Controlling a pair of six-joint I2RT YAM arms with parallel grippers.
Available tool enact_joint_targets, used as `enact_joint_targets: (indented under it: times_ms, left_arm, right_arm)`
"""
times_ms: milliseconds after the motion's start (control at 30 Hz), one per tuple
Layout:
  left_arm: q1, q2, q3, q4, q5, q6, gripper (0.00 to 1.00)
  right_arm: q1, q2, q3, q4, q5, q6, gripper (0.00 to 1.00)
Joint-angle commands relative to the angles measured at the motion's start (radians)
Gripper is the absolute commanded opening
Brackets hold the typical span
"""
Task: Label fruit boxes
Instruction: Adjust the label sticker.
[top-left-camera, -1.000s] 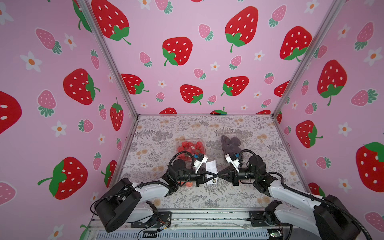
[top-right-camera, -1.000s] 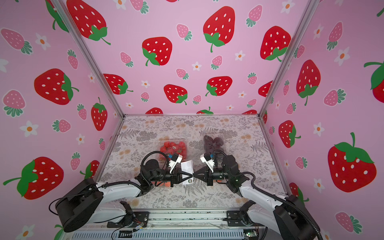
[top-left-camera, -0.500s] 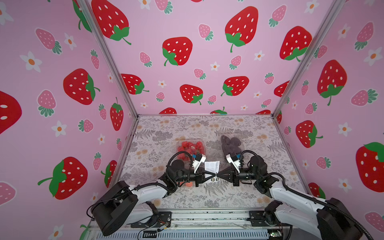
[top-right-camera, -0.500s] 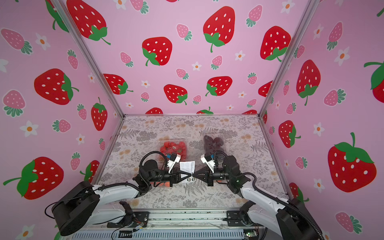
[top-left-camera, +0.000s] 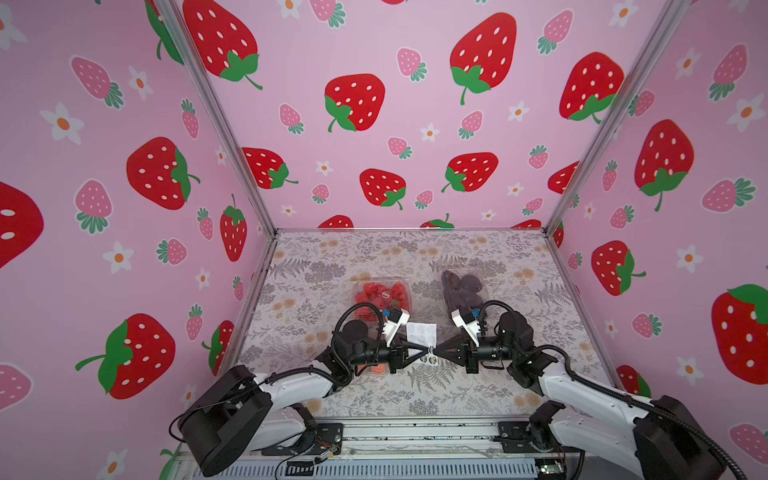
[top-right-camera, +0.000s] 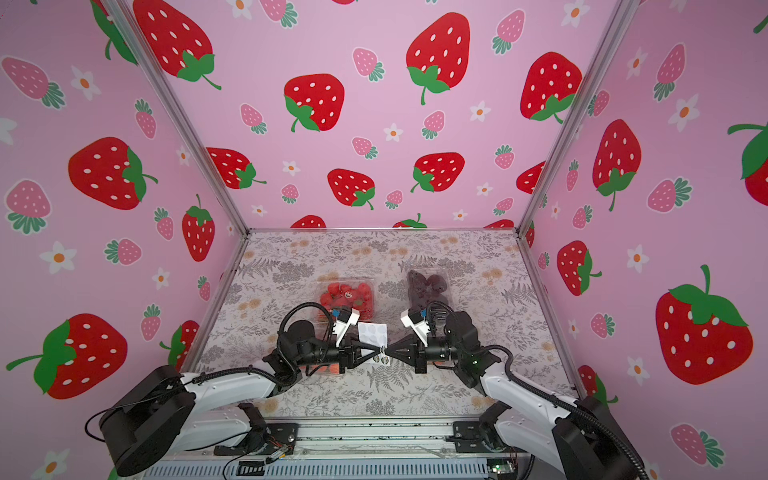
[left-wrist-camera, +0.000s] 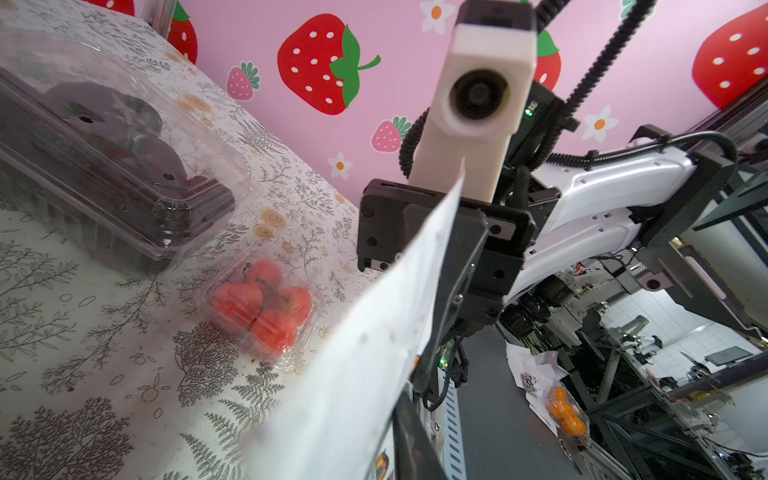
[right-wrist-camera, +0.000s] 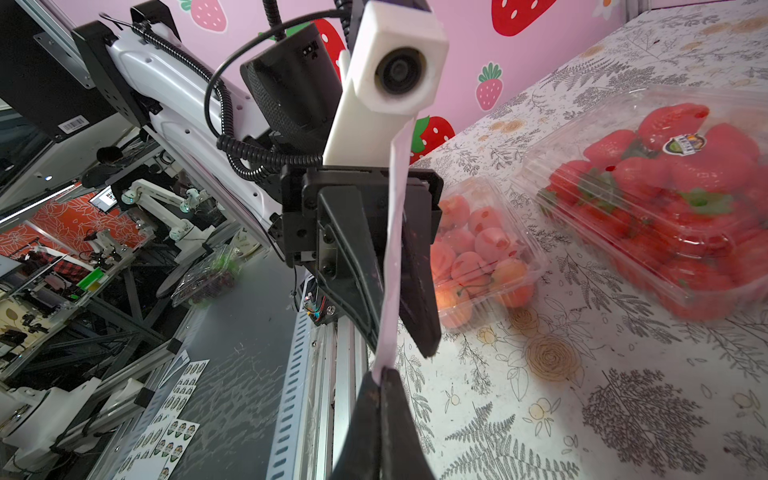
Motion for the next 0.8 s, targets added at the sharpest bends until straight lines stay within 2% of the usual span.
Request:
enact_joint_targets:
  times_ms: [0, 233, 467, 767]
  left_arm:
    - [0.003, -0.013, -0.004, -0.004, -0.024, 0.013, 0.25]
    - [0.003, 0.007, -0.002, 0.011, -0.023, 0.005, 0.33]
    - [0.003, -0.013, -0.01, -0.001, -0.029, 0.007, 0.49]
    - [0.003, 0.013, 0.01, -0.005, -0.031, 0.003, 0.55]
  right_arm:
    - [0.008, -0.019, 0.02, 0.011, -0.022, -0.02, 0.0]
    - [0.008, -0.006, 0.023, 0.012, -0.02, -0.02, 0.0]
    - [0.008, -0.004, 0.023, -0.011, -0.001, -0.035, 0.0]
    - [0.008, 0.006, 0.025, -0.007, -0.006, -0.031, 0.0]
